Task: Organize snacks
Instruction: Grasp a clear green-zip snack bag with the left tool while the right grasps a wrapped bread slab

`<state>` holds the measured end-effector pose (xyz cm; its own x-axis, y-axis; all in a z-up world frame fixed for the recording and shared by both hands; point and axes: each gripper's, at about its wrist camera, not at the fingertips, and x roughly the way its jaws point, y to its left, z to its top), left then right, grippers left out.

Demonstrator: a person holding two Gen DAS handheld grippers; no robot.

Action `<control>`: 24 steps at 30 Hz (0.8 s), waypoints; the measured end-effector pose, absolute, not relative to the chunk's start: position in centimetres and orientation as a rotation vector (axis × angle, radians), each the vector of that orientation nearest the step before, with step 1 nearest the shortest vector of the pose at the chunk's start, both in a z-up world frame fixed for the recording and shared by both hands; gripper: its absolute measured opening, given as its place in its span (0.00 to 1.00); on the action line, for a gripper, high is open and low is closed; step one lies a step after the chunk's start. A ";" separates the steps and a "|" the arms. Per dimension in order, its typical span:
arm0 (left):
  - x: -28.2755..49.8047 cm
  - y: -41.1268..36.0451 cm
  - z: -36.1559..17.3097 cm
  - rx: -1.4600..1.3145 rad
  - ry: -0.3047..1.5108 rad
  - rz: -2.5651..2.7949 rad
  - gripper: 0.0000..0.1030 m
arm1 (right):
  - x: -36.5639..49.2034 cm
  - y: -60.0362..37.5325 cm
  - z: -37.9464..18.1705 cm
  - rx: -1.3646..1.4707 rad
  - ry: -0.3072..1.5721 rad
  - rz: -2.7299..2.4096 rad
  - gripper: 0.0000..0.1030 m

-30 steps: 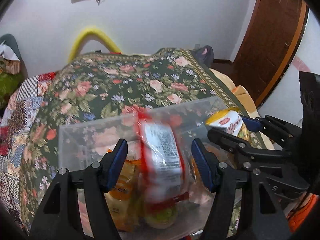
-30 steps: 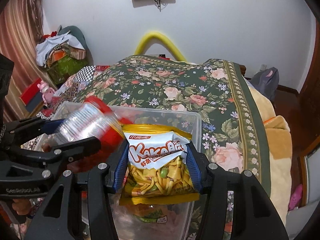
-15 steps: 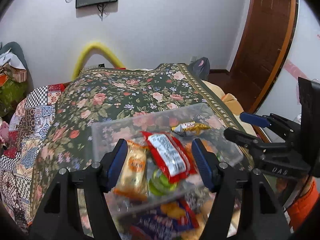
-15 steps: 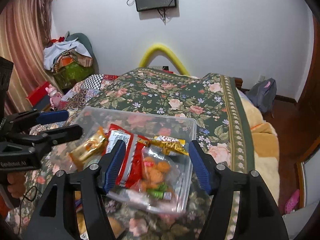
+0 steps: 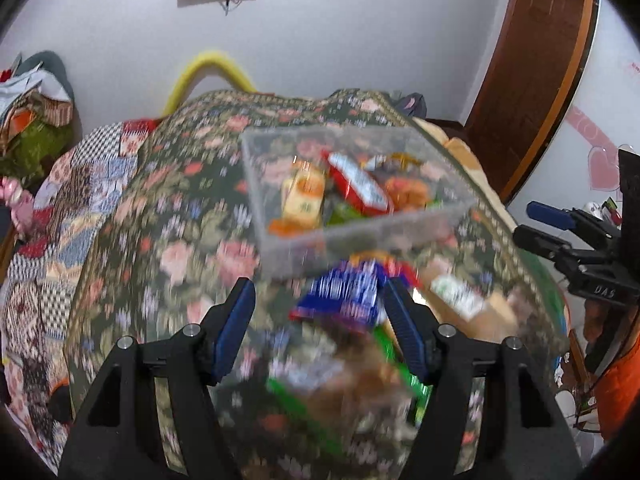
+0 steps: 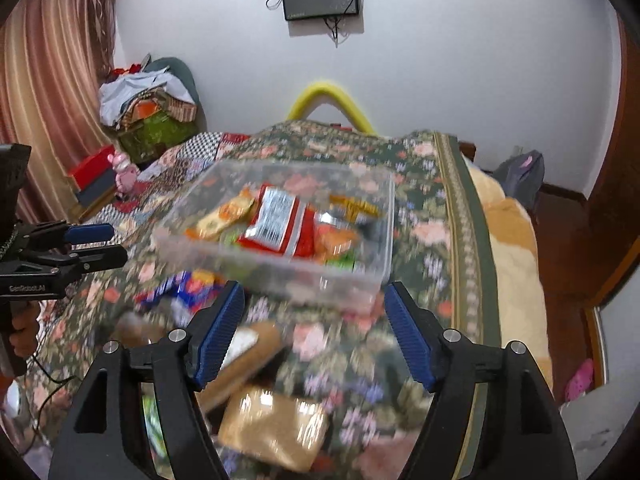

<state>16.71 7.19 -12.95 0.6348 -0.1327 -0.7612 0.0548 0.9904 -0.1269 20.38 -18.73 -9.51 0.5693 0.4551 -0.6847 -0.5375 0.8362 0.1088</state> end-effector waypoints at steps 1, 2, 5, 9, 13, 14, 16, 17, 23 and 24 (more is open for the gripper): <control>15.9 7.2 -13.5 -0.101 0.886 -0.114 0.64 | 20.1 -18.8 -9.7 -0.116 0.776 0.583 0.68; 15.1 7.3 -13.9 -0.105 0.893 -0.121 0.64 | 19.6 -18.9 -10.1 -0.114 0.789 0.587 0.68; 13.3 7.3 -15.0 -0.106 0.908 -0.129 0.64 | 18.3 -19.3 -11.1 -0.108 0.819 0.588 0.68; 12.1 7.1 -16.2 -0.089 0.927 -0.138 0.65 | 17.1 -19.6 -12.5 -0.097 0.864 0.597 0.72; 12.2 6.4 -16.9 -0.077 0.934 -0.153 0.67 | 16.2 -19.1 -13.5 -0.119 0.889 0.586 0.74; 12.4 6.2 -17.0 -0.076 0.933 -0.154 0.67 | 16.1 -19.0 -13.8 -0.123 0.896 0.586 0.74; 12.9 5.8 -17.2 -0.067 0.926 -0.165 0.70 | 15.8 -18.8 -14.3 -0.124 0.910 0.587 0.75; 13.1 5.6 -17.4 -0.058 0.925 -0.168 0.71 | 15.6 -18.7 -14.6 -0.122 0.918 0.589 0.75; 15.5 5.3 -19.3 -0.071 0.949 -0.170 0.74 | 15.7 -17.8 -16.4 -0.134 0.963 0.590 0.80; 15.8 5.4 -19.6 -0.085 0.955 -0.181 0.76 | 15.6 -17.7 -16.5 -0.136 0.965 0.585 0.80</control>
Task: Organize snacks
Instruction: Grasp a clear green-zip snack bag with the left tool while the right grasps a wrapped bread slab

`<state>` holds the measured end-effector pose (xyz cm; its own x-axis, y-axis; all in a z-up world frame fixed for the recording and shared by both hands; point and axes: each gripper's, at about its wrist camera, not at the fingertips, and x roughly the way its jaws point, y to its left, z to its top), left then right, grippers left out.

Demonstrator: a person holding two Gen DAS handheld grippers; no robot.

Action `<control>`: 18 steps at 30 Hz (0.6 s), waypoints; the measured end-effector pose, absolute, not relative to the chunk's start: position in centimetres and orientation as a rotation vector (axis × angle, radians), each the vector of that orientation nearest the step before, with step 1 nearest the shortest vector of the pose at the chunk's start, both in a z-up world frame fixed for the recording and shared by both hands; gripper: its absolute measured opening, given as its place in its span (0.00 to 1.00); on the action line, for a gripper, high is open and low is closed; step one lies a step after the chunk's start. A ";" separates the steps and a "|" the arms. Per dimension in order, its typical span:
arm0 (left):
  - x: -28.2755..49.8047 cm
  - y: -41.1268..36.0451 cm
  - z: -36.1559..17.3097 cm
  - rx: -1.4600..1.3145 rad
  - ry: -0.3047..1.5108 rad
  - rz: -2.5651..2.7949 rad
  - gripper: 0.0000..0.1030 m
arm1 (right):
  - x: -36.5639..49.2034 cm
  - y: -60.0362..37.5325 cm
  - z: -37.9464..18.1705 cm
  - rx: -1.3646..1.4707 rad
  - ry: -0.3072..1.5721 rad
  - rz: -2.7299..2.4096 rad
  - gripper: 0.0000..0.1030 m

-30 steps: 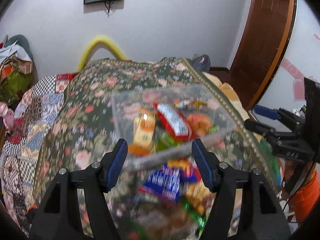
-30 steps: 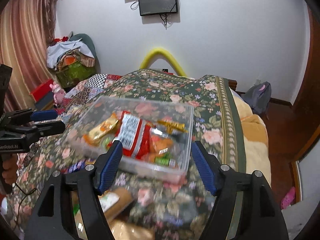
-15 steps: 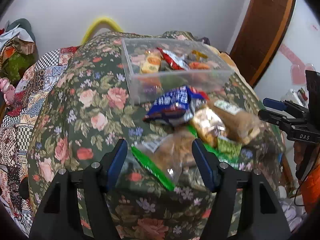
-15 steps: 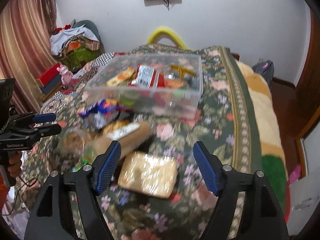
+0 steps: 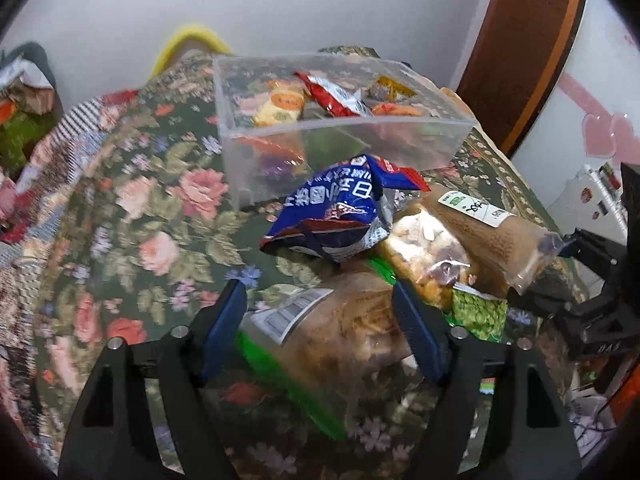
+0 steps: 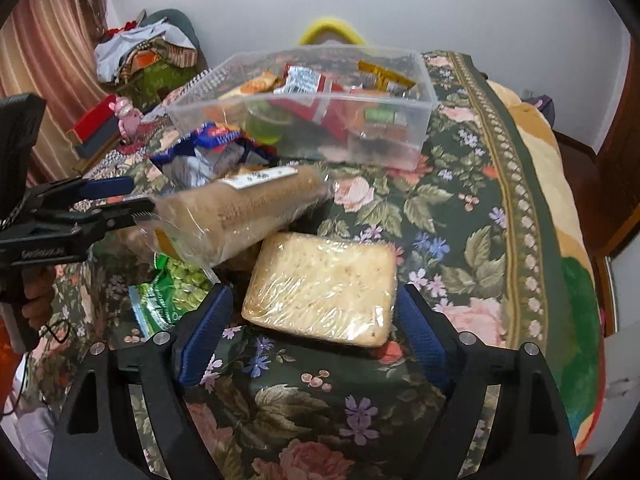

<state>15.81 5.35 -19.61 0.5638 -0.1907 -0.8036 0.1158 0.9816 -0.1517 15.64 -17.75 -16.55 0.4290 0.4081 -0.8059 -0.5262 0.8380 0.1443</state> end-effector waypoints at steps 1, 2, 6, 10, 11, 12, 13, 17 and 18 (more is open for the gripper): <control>16.0 5.4 -19.9 -0.099 0.960 -0.190 0.78 | 15.8 -17.7 -16.7 -0.141 0.965 0.579 0.80; 16.1 5.3 -20.2 -0.109 0.963 -0.197 0.78 | 15.8 -17.6 -16.8 -0.143 0.966 0.575 0.80; 15.8 4.6 -20.6 -0.104 0.971 -0.232 0.79 | 16.0 -17.5 -17.4 -0.137 0.974 0.564 0.80; 14.7 4.1 -20.6 -0.079 0.974 -0.250 0.79 | 16.1 -17.7 -17.7 -0.098 0.980 0.564 0.80; 14.4 4.0 -20.7 -0.073 0.977 -0.249 0.79 | 16.2 -17.9 -17.8 -0.086 0.979 0.563 0.79; 14.2 3.9 -21.0 -0.068 0.989 -0.248 0.79 | 16.1 -17.9 -17.8 -0.076 0.979 0.562 0.77; 14.1 3.9 -21.4 -0.067 1.004 -0.246 0.78 | 16.2 -18.0 -17.8 -0.067 0.978 0.561 0.77; 13.6 3.9 -22.5 -0.078 1.013 -0.207 0.76 | 15.8 -18.1 -17.7 -0.060 0.965 0.558 0.76; 13.5 4.0 -22.4 -0.087 1.004 -0.197 0.74 | 15.7 -18.1 -17.6 -0.065 0.961 0.555 0.75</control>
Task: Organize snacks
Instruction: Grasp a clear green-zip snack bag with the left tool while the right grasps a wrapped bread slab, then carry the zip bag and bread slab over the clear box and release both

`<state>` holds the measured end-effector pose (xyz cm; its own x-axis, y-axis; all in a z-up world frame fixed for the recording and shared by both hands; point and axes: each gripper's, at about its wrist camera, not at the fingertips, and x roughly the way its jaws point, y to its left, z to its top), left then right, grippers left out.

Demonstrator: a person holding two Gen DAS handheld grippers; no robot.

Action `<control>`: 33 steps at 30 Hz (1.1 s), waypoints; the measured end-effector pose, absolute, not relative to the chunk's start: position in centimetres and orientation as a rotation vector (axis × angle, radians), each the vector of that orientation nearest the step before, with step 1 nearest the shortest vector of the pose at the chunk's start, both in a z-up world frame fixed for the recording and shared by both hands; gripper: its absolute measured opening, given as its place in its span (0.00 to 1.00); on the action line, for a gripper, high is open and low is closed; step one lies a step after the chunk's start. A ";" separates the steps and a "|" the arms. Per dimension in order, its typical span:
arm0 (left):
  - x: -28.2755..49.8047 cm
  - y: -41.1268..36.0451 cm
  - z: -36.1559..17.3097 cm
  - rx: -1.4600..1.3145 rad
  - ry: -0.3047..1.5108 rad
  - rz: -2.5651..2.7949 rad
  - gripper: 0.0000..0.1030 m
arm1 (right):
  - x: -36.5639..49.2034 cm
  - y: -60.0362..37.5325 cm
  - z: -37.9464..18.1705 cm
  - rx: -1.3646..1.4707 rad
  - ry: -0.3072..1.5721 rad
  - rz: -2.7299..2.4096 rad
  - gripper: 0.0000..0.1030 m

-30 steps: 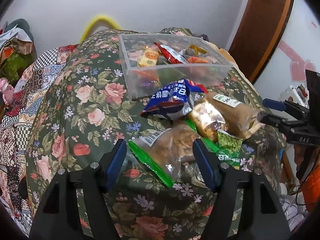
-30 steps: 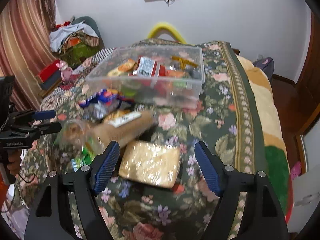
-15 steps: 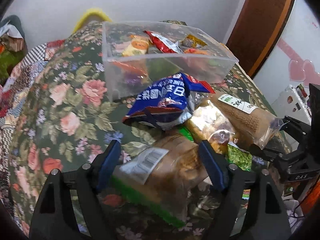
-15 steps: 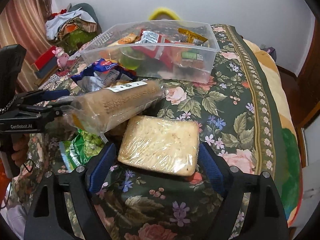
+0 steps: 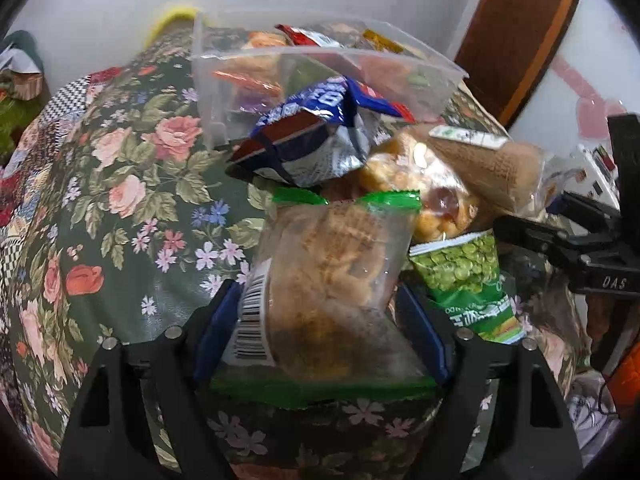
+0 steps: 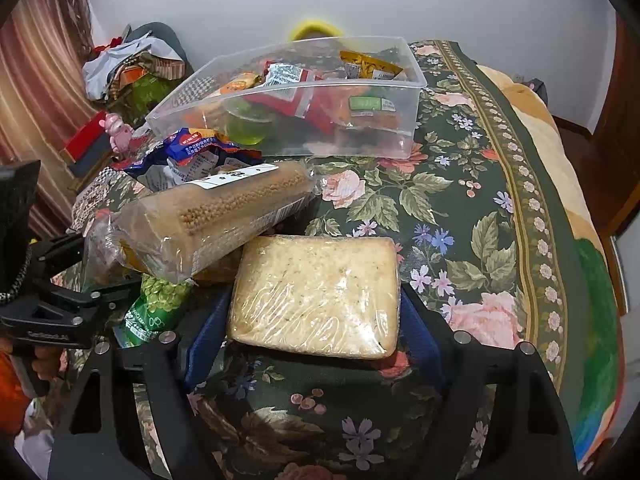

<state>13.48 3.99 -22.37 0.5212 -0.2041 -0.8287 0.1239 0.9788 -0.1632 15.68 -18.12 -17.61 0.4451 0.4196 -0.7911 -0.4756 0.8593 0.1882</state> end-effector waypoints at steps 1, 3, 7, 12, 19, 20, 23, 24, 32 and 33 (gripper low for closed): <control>13.3 4.1 -22.3 -0.108 0.996 -0.189 0.73 | 15.6 -18.2 -17.5 -0.068 0.956 0.551 0.74; 13.0 4.4 -22.1 -0.143 0.980 -0.181 0.69 | 15.6 -18.5 -17.3 -0.068 0.950 0.543 0.74; 12.0 4.5 -21.1 -0.138 0.950 -0.161 0.57 | 15.6 -19.3 -17.0 -0.058 0.947 0.531 0.74; 11.3 5.2 -19.7 -0.137 0.916 -0.144 0.51 | 15.8 -20.6 -16.7 -0.051 0.947 0.510 0.73; 10.0 5.8 -16.7 -0.137 0.842 -0.116 0.51 | 16.0 -22.3 -14.8 -0.028 0.892 0.466 0.73; 10.0 5.8 -16.2 -0.140 0.831 -0.115 0.51 | 16.2 -22.6 -14.3 -0.020 0.881 0.464 0.73; 10.2 6.1 -14.7 -0.150 0.796 -0.106 0.51 | 16.6 -23.0 -12.8 0.022 0.840 0.469 0.73; 10.4 6.2 -14.2 -0.155 0.784 -0.105 0.51 | 16.7 -23.0 -12.3 0.027 0.824 0.471 0.73; 13.2 6.7 -11.0 -0.148 0.705 -0.092 0.51 | 18.3 -21.4 -9.5 0.021 0.730 0.492 0.73; 13.6 6.8 -10.7 -0.147 0.696 -0.088 0.51 | 18.5 -21.1 -9.2 0.019 0.721 0.494 0.73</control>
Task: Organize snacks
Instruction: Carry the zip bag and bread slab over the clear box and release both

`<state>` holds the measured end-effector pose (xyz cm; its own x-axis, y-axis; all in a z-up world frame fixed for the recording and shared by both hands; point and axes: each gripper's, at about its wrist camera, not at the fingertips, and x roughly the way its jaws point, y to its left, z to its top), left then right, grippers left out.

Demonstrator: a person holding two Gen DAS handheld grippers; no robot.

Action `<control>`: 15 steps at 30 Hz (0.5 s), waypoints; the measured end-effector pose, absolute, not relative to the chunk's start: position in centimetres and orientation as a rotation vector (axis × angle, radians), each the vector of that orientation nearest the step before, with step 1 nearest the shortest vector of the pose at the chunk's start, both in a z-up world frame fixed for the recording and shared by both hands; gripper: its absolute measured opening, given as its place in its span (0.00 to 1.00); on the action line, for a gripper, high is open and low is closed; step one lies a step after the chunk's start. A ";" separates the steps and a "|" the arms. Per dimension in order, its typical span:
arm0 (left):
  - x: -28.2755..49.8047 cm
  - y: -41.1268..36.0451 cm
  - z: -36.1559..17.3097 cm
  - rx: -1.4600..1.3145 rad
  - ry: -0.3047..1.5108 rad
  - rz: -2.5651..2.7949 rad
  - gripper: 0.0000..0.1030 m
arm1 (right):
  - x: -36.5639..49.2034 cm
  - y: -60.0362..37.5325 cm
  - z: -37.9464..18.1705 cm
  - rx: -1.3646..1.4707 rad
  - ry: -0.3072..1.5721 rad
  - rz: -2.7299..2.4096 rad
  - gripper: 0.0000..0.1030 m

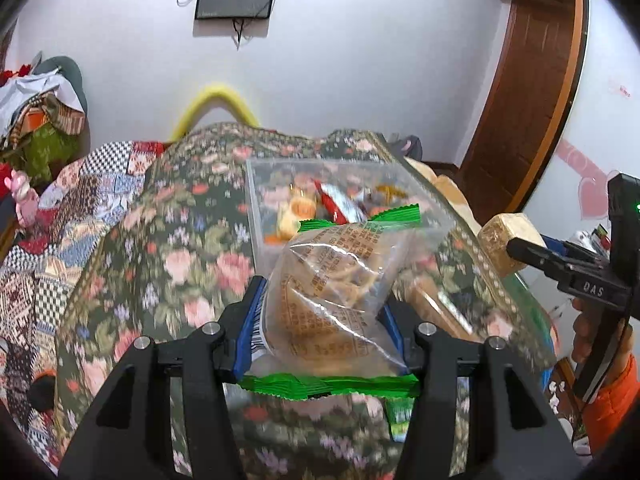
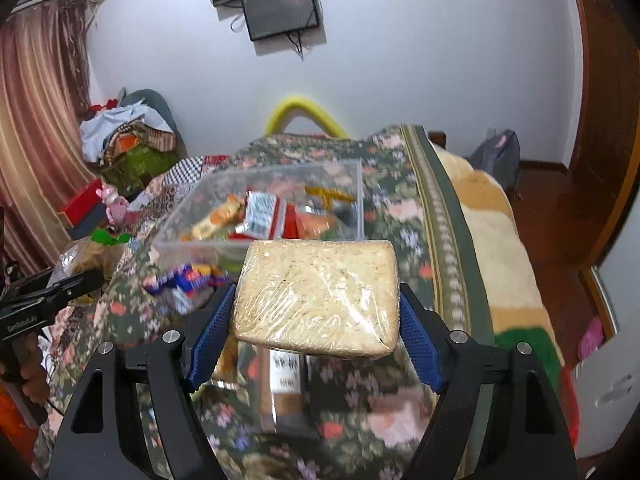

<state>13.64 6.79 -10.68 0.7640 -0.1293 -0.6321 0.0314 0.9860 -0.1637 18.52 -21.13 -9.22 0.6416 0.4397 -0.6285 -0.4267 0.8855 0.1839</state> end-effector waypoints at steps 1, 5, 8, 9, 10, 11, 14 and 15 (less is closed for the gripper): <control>14.3 6.9 -10.4 -0.148 0.686 -0.081 0.51 | 18.7 -20.9 -9.0 0.016 0.714 0.497 0.73; 16.6 7.4 -9.9 -0.168 0.670 -0.067 0.51 | 20.0 -19.8 -8.3 0.004 0.688 0.510 0.73; 18.5 7.7 -10.0 -0.193 0.674 -0.071 0.51 | 21.0 -18.9 -8.0 -0.004 0.678 0.522 0.73; 19.1 7.8 -10.1 -0.201 0.676 -0.075 0.51 | 21.3 -18.6 -7.9 -0.007 0.674 0.525 0.73; 19.8 7.8 -10.2 -0.208 0.678 -0.075 0.51 | 21.6 -18.3 -7.8 -0.013 0.670 0.528 0.73; 20.4 7.8 -10.3 -0.206 0.680 -0.071 0.51 | 22.1 -17.8 -7.8 -0.018 0.667 0.532 0.73; 22.6 7.8 -10.9 -0.205 0.690 -0.069 0.51 | 23.1 -16.7 -7.9 -0.017 0.668 0.546 0.73; 23.2 7.8 -11.1 -0.210 0.698 -0.071 0.51 | 23.4 -16.4 -7.9 -0.018 0.668 0.550 0.74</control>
